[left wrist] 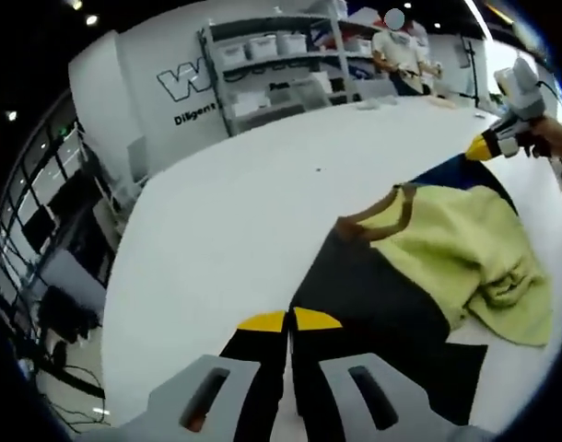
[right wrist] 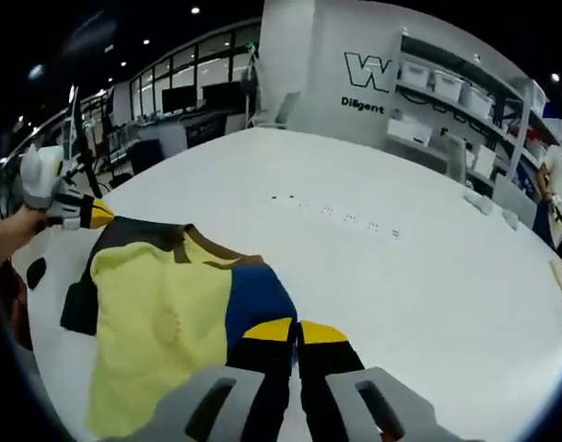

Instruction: Fold the garment on the visible template until the final outline fits inside the template.

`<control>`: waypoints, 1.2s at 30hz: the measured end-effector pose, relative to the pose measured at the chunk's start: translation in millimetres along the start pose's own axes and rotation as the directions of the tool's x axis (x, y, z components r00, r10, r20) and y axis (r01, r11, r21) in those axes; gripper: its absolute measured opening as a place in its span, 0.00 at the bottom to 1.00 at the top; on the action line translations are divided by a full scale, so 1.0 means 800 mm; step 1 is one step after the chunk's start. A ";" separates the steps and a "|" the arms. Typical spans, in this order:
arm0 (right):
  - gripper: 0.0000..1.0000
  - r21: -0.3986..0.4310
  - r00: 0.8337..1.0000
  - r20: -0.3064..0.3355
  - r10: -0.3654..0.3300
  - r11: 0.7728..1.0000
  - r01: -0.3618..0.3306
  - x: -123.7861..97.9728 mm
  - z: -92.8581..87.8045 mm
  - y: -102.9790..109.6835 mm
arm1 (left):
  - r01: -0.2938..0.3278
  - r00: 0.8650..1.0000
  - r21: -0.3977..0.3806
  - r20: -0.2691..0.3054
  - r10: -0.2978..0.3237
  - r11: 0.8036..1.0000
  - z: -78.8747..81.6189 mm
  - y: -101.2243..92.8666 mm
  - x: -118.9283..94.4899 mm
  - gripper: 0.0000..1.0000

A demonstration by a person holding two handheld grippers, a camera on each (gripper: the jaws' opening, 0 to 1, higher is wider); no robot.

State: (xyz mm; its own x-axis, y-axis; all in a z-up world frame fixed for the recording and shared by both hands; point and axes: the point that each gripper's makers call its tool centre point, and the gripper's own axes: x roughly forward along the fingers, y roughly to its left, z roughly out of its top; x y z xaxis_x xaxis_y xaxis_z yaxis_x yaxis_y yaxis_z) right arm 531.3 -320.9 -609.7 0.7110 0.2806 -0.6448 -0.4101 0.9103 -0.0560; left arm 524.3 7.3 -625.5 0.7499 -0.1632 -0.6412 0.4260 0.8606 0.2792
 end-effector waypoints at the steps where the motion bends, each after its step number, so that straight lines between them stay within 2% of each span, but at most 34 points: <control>1: 0.00 0.006 1.000 -0.003 -0.002 1.000 0.002 0.002 0.002 -0.003 | 0.004 1.000 -0.005 -0.002 -0.004 1.000 0.001 0.001 0.002 0.00; 5: 0.00 0.008 1.000 0.001 -0.005 1.000 0.005 0.016 0.010 -0.011 | 0.004 1.000 0.022 0.012 -0.005 1.000 0.010 0.009 0.011 0.00; 8: 0.00 -0.001 1.000 -0.015 -0.014 1.000 0.014 0.030 0.011 -0.019 | 0.013 1.000 0.020 0.006 -0.013 1.000 0.015 0.014 0.022 0.00; 10: 0.00 0.012 1.000 -0.026 -0.010 1.000 0.010 0.039 0.011 -0.023 | 0.007 1.000 0.046 -0.004 -0.007 0.999 0.016 0.019 0.031 0.00; 14: 0.00 -0.007 0.999 -0.026 -0.022 1.000 0.022 0.058 0.013 -0.029 | 0.001 1.000 0.087 -0.023 0.001 0.996 0.015 0.028 0.046 0.00; 25: 0.00 -0.006 0.998 -0.047 -0.049 0.999 0.049 0.088 0.008 -0.038 | 0.005 0.998 0.095 -0.063 0.001 0.995 0.004 0.038 0.075 0.00; 29: 0.00 0.097 0.998 -0.049 -0.045 0.994 0.050 0.093 0.002 -0.039 | 0.007 0.998 0.051 -0.060 -0.004 0.999 -0.001 0.038 0.082 0.00; 33: 0.00 0.110 0.998 -0.051 -0.049 0.992 0.054 0.096 0.001 -0.041 | 0.008 0.998 0.026 -0.066 -0.006 1.000 -0.004 0.037 0.084 0.00; 36: 0.00 0.135 0.997 -0.058 -0.042 0.990 0.049 0.096 0.000 -0.041 | -0.002 0.998 -0.026 -0.058 0.001 1.000 -0.003 0.039 0.081 0.00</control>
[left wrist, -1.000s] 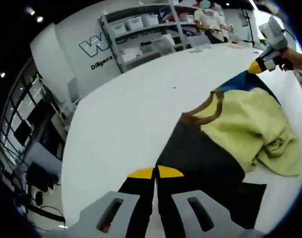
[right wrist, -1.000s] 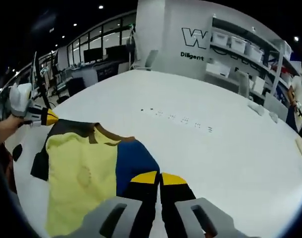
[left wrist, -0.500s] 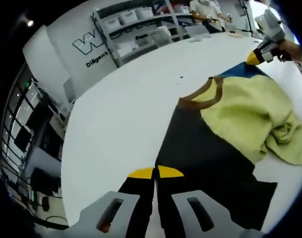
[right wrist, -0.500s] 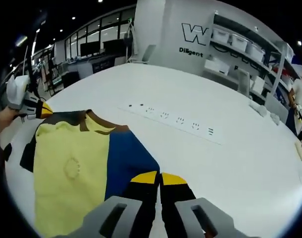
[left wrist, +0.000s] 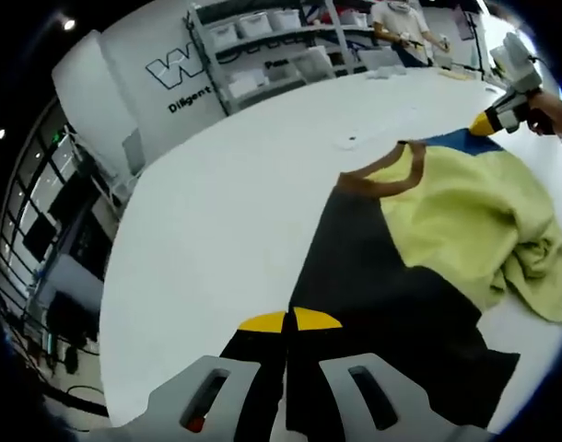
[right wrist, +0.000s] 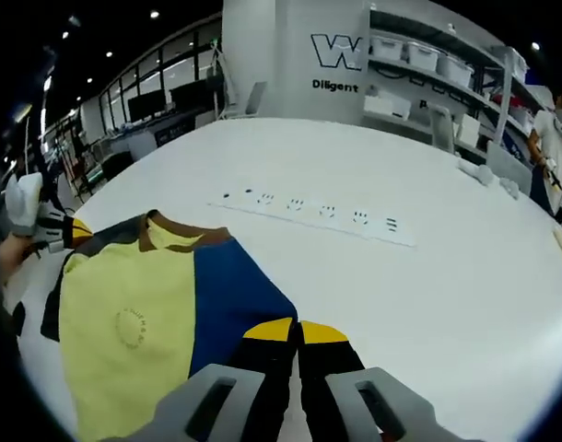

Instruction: Fold the garment on the visible template until the final outline fits inside the template.

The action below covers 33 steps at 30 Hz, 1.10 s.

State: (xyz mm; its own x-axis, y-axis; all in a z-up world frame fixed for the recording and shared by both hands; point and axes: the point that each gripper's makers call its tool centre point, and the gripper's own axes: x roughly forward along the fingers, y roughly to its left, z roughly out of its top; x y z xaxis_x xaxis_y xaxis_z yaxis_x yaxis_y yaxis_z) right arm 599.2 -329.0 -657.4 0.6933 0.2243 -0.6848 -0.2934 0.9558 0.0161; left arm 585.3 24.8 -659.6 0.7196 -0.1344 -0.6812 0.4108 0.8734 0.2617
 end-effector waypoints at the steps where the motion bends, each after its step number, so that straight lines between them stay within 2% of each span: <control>1: 0.00 0.012 1.000 0.001 0.005 1.000 -0.005 0.000 0.001 0.000 | 0.003 1.000 -0.010 -0.001 -0.003 1.000 0.000 0.001 -0.001 0.00; 4: 0.00 0.043 1.000 0.011 0.015 0.999 -0.016 -0.005 0.005 0.002 | -0.005 1.000 -0.001 0.005 0.005 1.000 0.003 0.003 -0.005 0.00; 5: 0.00 0.041 1.000 0.021 -0.006 0.999 0.005 -0.008 0.007 -0.001 | -0.013 1.000 0.008 0.006 0.012 1.000 0.004 0.005 -0.008 0.01; 6: 0.01 0.034 1.000 0.027 -0.008 0.999 0.007 -0.010 0.009 -0.001 | -0.015 1.000 0.000 0.020 0.015 1.000 0.008 0.005 -0.011 0.07; 7: 0.06 0.037 0.999 0.039 -0.013 0.999 0.011 -0.012 0.011 -0.002 | -0.014 0.999 -0.004 0.032 0.014 1.000 0.011 0.006 -0.015 0.16; 9: 0.21 0.045 0.999 0.043 -0.009 0.999 0.007 -0.014 0.010 0.000 | 0.002 0.999 -0.012 0.045 -0.002 1.000 0.015 0.000 -0.020 0.32; 12: 0.28 0.048 0.998 0.056 0.001 0.999 -0.003 -0.021 0.009 0.005 | 0.018 0.998 0.005 0.058 -0.018 1.000 0.018 -0.008 -0.032 0.33; 15: 0.39 0.079 0.997 0.067 0.041 0.996 -0.046 -0.033 0.002 0.019 | 0.038 0.996 0.004 0.076 -0.038 0.999 0.022 -0.016 -0.042 0.42; 20: 0.47 0.083 0.993 0.087 0.083 0.992 -0.090 -0.056 -0.008 0.037 | 0.071 0.990 -0.003 0.121 -0.070 0.997 0.026 -0.038 -0.067 0.46; 21: 0.50 0.085 0.992 0.091 0.085 0.992 -0.093 -0.060 -0.009 0.038 | 0.072 0.986 0.024 0.150 -0.075 0.997 0.031 -0.045 -0.073 0.47; 25: 0.58 0.071 0.989 0.103 0.109 0.991 -0.117 -0.076 -0.010 0.048 | 0.091 0.982 0.034 0.165 -0.095 0.995 0.031 -0.067 -0.093 0.52; 27: 0.64 0.072 0.987 0.111 0.118 0.989 -0.127 -0.085 -0.009 0.054 | 0.119 0.972 0.034 0.201 -0.123 0.992 0.036 -0.081 -0.100 0.54; 31: 0.75 0.078 0.982 0.119 0.148 0.984 -0.158 -0.101 -0.013 0.070 | 0.142 0.967 0.042 0.206 -0.148 0.989 0.034 -0.103 -0.113 0.56; 33: 0.79 0.084 0.980 0.126 0.154 0.983 -0.165 -0.110 -0.018 0.076 | 0.154 0.960 0.066 0.228 -0.165 0.986 0.036 -0.112 -0.117 0.56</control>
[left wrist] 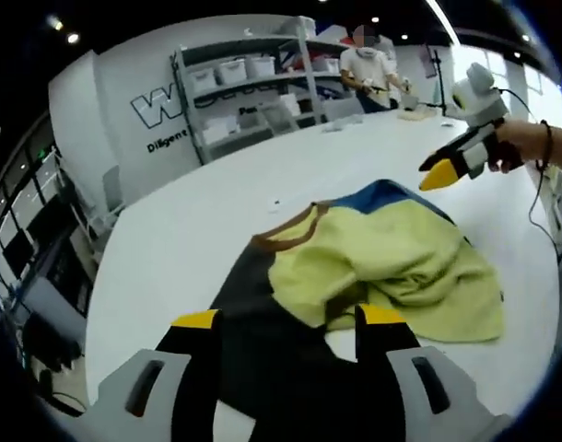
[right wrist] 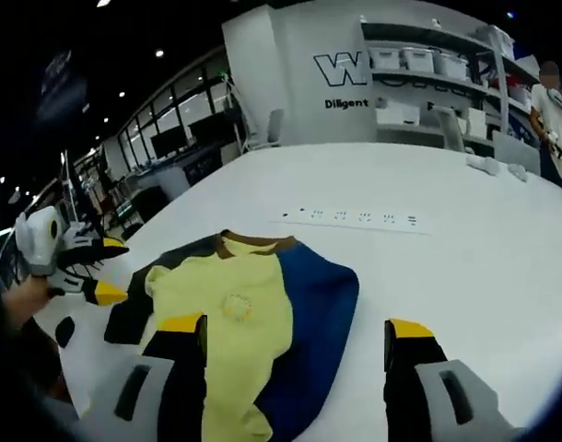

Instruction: Fold the garment on the visible template until the final outline fits inside the template.

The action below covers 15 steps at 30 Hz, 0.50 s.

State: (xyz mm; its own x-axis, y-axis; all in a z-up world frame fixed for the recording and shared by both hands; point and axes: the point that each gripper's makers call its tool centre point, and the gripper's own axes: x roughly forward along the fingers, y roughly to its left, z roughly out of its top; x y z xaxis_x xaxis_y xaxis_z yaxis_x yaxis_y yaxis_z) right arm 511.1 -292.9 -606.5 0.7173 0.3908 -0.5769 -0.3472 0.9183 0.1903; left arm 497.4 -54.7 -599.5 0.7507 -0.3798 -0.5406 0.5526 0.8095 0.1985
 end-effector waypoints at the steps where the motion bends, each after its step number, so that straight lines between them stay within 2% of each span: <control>1: 0.80 0.006 1.000 0.011 0.012 1.000 -0.012 -0.002 -0.001 0.005 | 0.006 1.000 0.006 0.002 -0.006 1.000 0.000 -0.004 -0.001 0.57; 2: 0.82 0.014 0.999 0.013 0.036 0.999 -0.036 -0.006 -0.004 0.013 | 0.014 1.000 0.004 0.002 -0.014 1.000 0.001 -0.009 -0.004 0.58; 8: 0.98 0.022 0.997 0.014 0.076 0.997 -0.076 -0.025 -0.025 0.043 | 0.054 0.998 0.023 0.018 -0.054 0.998 0.005 -0.034 -0.011 0.61; 15: 0.99 0.026 0.994 0.006 0.106 0.994 -0.106 -0.038 -0.041 0.061 | 0.085 0.996 -0.001 0.023 -0.085 0.996 0.004 -0.053 -0.014 0.63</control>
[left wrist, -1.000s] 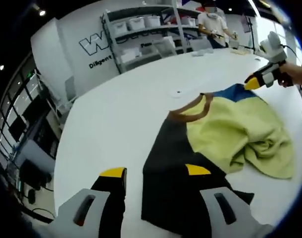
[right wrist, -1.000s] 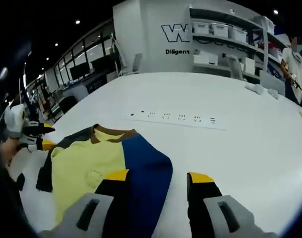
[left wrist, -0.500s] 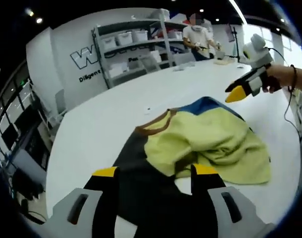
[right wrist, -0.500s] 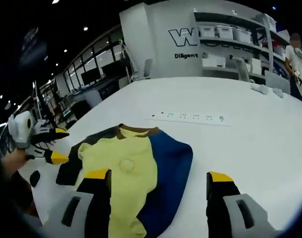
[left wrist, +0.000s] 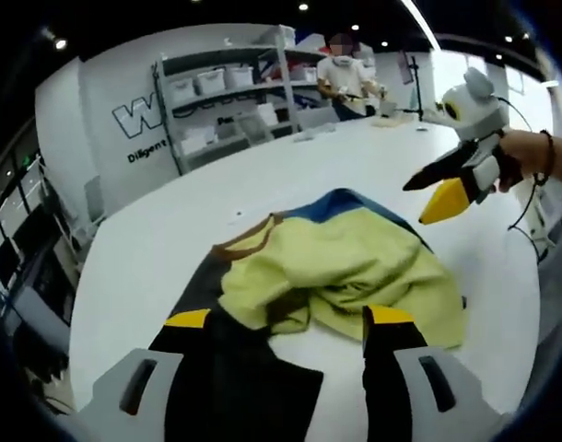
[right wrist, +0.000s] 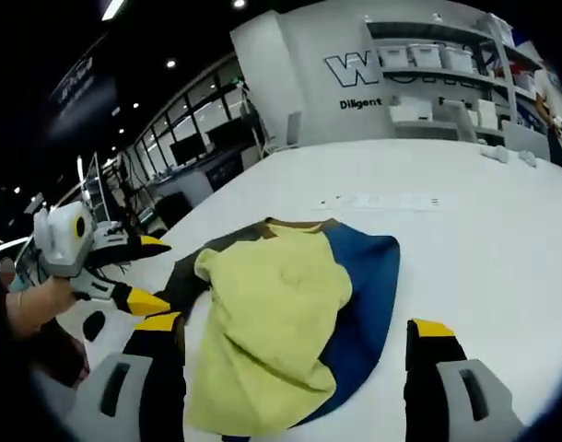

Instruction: Fold the garment on the visible template until the final outline fits inside the template.

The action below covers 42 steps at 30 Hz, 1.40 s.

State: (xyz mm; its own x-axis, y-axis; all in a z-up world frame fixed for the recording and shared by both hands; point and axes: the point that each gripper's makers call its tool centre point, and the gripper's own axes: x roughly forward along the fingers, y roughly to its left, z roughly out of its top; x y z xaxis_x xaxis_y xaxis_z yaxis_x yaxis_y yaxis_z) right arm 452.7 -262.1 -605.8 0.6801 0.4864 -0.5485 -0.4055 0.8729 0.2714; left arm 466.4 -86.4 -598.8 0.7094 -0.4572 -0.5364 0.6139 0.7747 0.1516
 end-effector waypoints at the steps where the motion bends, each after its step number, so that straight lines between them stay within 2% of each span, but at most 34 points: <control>1: 0.99 -0.005 1.000 -0.006 0.002 1.000 -0.002 -0.001 -0.003 0.002 | 0.005 1.000 -0.003 0.003 -0.005 1.000 0.000 -0.003 -0.001 0.64; 6: 0.99 -0.016 1.000 -0.014 0.007 1.000 -0.007 -0.009 -0.020 0.017 | 0.021 1.000 -0.037 -0.002 -0.021 0.999 -0.006 -0.016 0.003 0.64; 13: 0.94 -0.031 0.999 -0.042 0.020 0.999 -0.022 -0.011 -0.058 0.042 | 0.010 0.999 -0.064 -0.049 -0.014 0.998 -0.023 -0.022 0.019 0.52; 14: 0.92 -0.040 0.998 -0.043 0.049 0.998 -0.051 -0.011 -0.065 0.051 | 0.013 0.999 -0.080 -0.051 -0.017 0.997 -0.026 -0.023 0.022 0.50; 16: 0.89 -0.037 0.998 -0.034 0.058 0.998 -0.060 -0.011 -0.071 0.058 | 0.021 0.998 -0.112 -0.057 -0.028 0.993 -0.029 -0.026 0.027 0.46; 19: 0.88 -0.036 0.994 -0.054 0.095 0.995 -0.097 -0.007 -0.084 0.072 | 0.033 0.998 -0.122 -0.057 -0.040 0.992 -0.029 -0.027 0.035 0.40; 23: 0.83 -0.077 0.992 -0.046 0.119 0.990 -0.122 -0.006 -0.088 0.088 | 0.024 0.998 -0.131 -0.061 -0.032 0.991 -0.031 -0.022 0.047 0.35; 27: 0.76 -0.111 0.988 -0.032 0.148 0.982 -0.151 -0.005 -0.092 0.108 | 0.013 0.994 -0.111 -0.106 -0.024 0.994 -0.044 -0.018 0.057 0.27; 32: 0.68 -0.180 0.987 -0.049 0.154 0.971 -0.160 -0.002 -0.105 0.124 | 0.009 0.994 -0.096 -0.111 -0.019 0.995 -0.049 -0.017 0.065 0.21; 35: 0.60 -0.198 0.987 -0.051 0.155 0.967 -0.162 -0.001 -0.112 0.129 | -0.014 0.993 -0.085 -0.116 0.004 0.996 -0.049 -0.016 0.068 0.19; 39: 0.55 -0.210 0.987 -0.062 0.152 0.964 -0.161 0.003 -0.118 0.134 | -0.016 0.993 -0.066 -0.121 0.008 0.998 -0.052 -0.014 0.073 0.15; 42: 0.47 -0.231 0.988 -0.070 0.138 0.961 -0.151 0.005 -0.122 0.132 | -0.017 0.993 -0.098 -0.119 0.005 0.995 -0.053 -0.011 0.076 0.14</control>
State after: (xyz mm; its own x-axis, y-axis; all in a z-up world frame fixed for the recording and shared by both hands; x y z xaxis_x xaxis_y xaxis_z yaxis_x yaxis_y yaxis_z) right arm 352.7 -171.7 -656.7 0.5731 0.5983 -0.5600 -0.6335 0.7570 0.1603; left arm 489.1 -102.4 -667.9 0.6664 -0.3977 -0.6306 0.5645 0.8217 0.0785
